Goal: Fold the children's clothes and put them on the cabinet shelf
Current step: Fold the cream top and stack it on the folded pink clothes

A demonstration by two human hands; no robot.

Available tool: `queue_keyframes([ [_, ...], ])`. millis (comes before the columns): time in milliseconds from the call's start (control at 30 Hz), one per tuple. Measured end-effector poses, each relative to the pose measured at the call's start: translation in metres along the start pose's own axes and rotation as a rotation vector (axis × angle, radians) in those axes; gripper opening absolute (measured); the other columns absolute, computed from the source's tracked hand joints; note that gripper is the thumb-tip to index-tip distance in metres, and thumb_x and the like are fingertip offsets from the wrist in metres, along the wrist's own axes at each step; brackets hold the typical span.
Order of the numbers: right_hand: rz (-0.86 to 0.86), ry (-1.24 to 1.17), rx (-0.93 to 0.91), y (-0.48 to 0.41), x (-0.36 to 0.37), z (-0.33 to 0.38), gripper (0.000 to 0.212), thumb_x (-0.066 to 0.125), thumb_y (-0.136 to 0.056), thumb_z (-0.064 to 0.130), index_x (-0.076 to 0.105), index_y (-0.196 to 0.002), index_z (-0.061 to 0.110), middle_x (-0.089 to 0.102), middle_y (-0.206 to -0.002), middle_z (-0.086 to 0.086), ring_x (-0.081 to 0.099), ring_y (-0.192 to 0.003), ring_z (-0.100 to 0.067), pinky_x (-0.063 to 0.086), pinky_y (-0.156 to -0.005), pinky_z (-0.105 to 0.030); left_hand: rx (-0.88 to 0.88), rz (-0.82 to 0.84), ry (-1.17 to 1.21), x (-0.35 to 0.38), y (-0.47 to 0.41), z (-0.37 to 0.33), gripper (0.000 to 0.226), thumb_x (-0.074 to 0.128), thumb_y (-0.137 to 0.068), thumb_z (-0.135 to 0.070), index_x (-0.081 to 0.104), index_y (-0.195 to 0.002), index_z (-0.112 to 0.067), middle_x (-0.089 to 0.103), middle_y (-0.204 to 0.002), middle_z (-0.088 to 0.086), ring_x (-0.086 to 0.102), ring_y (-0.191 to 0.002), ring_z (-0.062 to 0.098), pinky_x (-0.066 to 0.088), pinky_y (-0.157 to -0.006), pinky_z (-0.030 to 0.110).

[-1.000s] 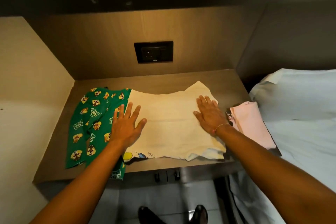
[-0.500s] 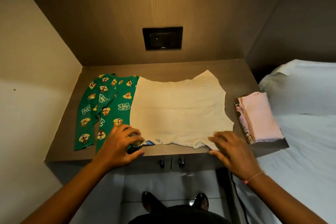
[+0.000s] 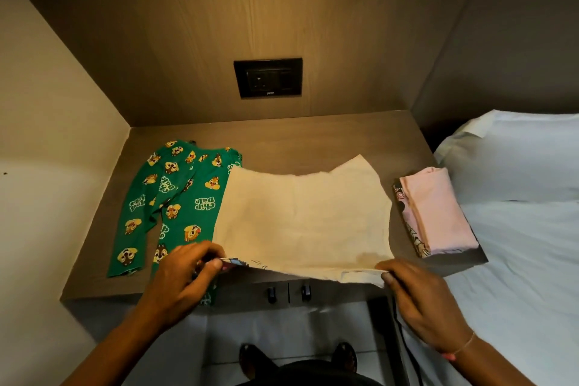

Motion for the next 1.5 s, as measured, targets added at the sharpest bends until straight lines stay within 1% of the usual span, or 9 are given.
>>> queue_keyframes([
  [133,-0.010,-0.015,0.042,-0.041,-0.027,0.000,0.032,0.041,-0.097,0.051,0.065,-0.101,0.031,0.066,-0.089,0.018,0.061,-0.083,0.002,0.048,-0.065,-0.015,-0.112,0.011,0.149,-0.019,-0.033,-0.009,0.006,0.065,-0.090,-0.028,0.071,-0.092,-0.031,0.071,-0.085,-0.012,0.066,-0.078,0.010,0.054,-0.064,0.025],
  [233,0.019,0.147,0.062,-0.093,-0.033,-0.014,0.020,0.051,-0.097,0.038,0.067,-0.099,0.026,0.070,-0.092,0.007,0.062,-0.082,-0.012,0.050,-0.069,-0.031,-0.213,0.077,0.052,-0.021,-0.082,-0.007,0.011,0.067,-0.088,-0.025,0.070,-0.090,-0.036,0.071,-0.086,-0.013,0.066,-0.078,0.005,0.052,-0.063,0.025],
  [367,0.138,0.366,0.184,-0.144,-0.020,-0.037,0.021,0.053,-0.098,0.032,0.069,-0.105,0.021,0.070,-0.104,-0.002,0.058,-0.092,-0.020,0.042,-0.075,-0.027,-0.302,0.140,-0.074,-0.006,-0.135,0.000,0.011,0.067,-0.088,-0.031,0.072,-0.097,-0.027,0.072,-0.093,-0.004,0.064,-0.086,0.013,0.055,-0.080,0.036],
  [567,0.100,0.433,0.216,-0.167,-0.011,-0.048,0.024,0.050,-0.099,0.027,0.068,-0.115,0.020,0.069,-0.113,-0.008,0.057,-0.102,-0.026,0.047,-0.084,-0.034,-0.310,0.139,-0.189,0.010,-0.175,0.013,0.014,0.067,-0.088,-0.033,0.073,-0.097,-0.024,0.073,-0.095,-0.001,0.064,-0.090,0.018,0.052,-0.081,0.035],
  [700,0.079,0.377,0.206,-0.173,-0.009,-0.054,0.036,0.053,-0.097,0.033,0.056,-0.131,0.023,0.061,-0.130,-0.006,0.051,-0.118,-0.027,0.046,-0.096,-0.041,-0.193,0.154,-0.395,0.018,-0.183,0.024,0.041,0.064,-0.088,-0.043,0.059,-0.125,-0.027,0.065,-0.119,-0.001,0.053,-0.112,0.021,0.046,-0.094,0.043],
  [867,0.458,0.392,0.095,-0.185,-0.001,-0.057,0.070,0.067,-0.085,0.044,0.036,-0.146,0.033,0.040,-0.151,0.001,0.035,-0.137,-0.025,0.037,-0.107,-0.046,0.039,0.376,-0.704,0.026,-0.190,0.035,0.054,0.061,-0.086,-0.049,0.045,-0.137,-0.037,0.053,-0.134,-0.004,0.041,-0.118,0.018,0.033,-0.097,0.043],
  [1133,0.420,0.285,0.229,-0.201,0.004,-0.063,0.038,0.072,-0.081,0.036,0.060,-0.117,0.033,0.064,-0.118,0.002,0.053,-0.112,-0.022,0.046,-0.090,-0.037,0.029,0.419,-0.625,0.025,-0.196,0.033,0.026,0.062,-0.086,-0.047,0.061,-0.109,-0.034,0.062,-0.107,-0.011,0.036,-0.098,0.010,0.027,-0.098,0.049],
  [1300,0.367,0.104,0.298,-0.199,0.002,-0.061,0.016,0.075,-0.075,0.028,0.061,-0.083,0.031,0.061,-0.083,0.012,0.057,-0.082,-0.015,0.039,-0.061,-0.021,-0.071,0.306,-0.454,0.020,-0.193,0.029,0.016,0.072,-0.080,-0.044,0.063,-0.092,-0.037,0.059,-0.090,-0.010,0.042,-0.098,0.014,0.028,-0.087,0.039],
  [1500,0.271,0.126,0.232,-0.187,-0.006,-0.050,0.021,0.076,-0.077,0.024,0.056,-0.079,0.029,0.061,-0.085,0.009,0.055,-0.080,-0.013,0.042,-0.062,-0.024,-0.092,0.198,-0.275,0.004,-0.182,0.018,0.015,0.078,-0.077,-0.031,0.065,-0.078,-0.038,0.058,-0.071,-0.014,0.046,-0.077,0.010,0.037,-0.088,0.041],
])
Point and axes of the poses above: each hand's wrist, its own y-axis away from the middle knuckle, its own x-axis out of the palm, z = x × y, the point moved 1 cm from there along -y, towards the middle knuckle
